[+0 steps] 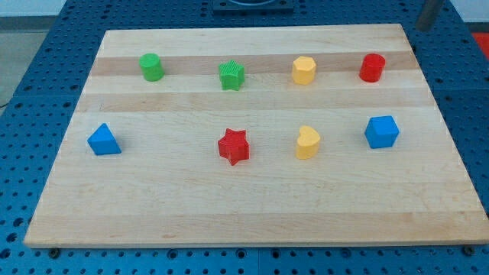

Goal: Push the red circle left a bit

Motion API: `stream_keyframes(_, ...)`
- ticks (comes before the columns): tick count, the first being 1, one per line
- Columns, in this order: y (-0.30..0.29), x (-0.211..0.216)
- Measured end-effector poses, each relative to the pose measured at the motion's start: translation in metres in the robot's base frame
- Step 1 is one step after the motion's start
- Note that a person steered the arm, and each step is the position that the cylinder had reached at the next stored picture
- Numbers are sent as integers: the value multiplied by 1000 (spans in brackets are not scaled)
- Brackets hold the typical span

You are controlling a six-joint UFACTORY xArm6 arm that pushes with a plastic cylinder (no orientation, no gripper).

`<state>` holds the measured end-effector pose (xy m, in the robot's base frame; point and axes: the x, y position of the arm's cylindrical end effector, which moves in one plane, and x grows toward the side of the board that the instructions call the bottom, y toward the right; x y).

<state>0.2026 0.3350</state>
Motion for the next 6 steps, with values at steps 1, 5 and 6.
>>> stream_keyframes(1, 0, 0)
stream_keyframes(5, -80, 108)
stream_keyframes(6, -128, 128)
